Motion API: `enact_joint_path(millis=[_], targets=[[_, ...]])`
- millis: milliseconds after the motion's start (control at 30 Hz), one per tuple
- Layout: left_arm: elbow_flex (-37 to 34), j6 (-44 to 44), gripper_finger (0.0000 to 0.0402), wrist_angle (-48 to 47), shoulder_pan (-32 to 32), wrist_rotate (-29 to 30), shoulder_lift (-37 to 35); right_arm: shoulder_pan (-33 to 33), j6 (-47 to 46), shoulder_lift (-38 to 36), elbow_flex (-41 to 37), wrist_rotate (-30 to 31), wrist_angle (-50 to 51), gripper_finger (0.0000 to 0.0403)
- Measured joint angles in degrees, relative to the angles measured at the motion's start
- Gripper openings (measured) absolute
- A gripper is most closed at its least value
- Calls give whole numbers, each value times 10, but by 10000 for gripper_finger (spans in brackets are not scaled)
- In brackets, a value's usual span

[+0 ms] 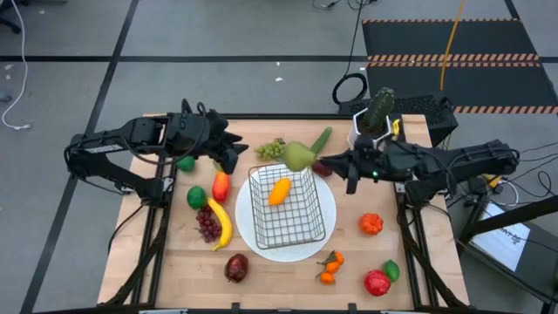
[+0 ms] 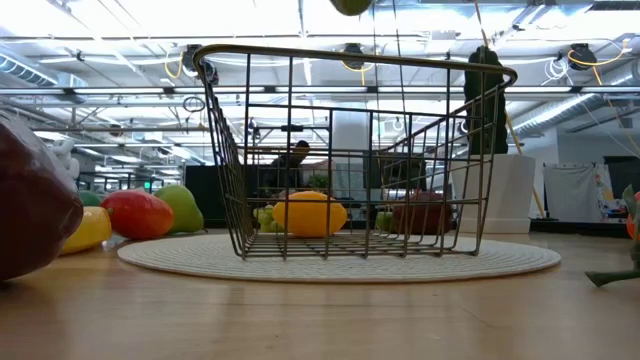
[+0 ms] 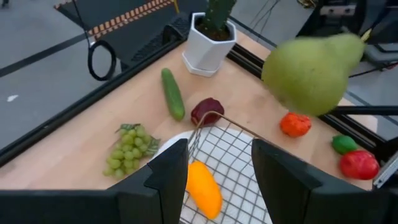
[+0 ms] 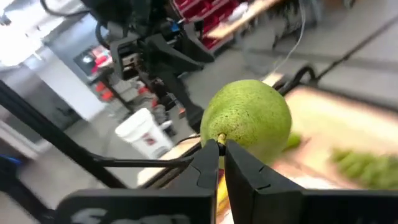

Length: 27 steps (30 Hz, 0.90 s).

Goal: Build produce basket
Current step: Put the bottom green pear into the black wire basket

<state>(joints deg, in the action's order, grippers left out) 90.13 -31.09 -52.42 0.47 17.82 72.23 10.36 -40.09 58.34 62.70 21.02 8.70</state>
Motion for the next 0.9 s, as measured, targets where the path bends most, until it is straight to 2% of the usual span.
enact_joint_path(millis=[100,267,467,733,900], targets=[[0,12,177,0,0,-6,0,-19,-60,21,3,-34,-7,6],[0,23,177,0,-3,-24,0,-41,-106,75,31,-60,7,5],[0,29,177,0,-18,-26,0,-64,-169,143,72,-111,120,4],[0,43,177,0,-48,-26,0,-68,-173,197,81,-154,209,3],[0,51,177,-2,-63,-25,0,-72,-150,238,81,-182,223,3]])
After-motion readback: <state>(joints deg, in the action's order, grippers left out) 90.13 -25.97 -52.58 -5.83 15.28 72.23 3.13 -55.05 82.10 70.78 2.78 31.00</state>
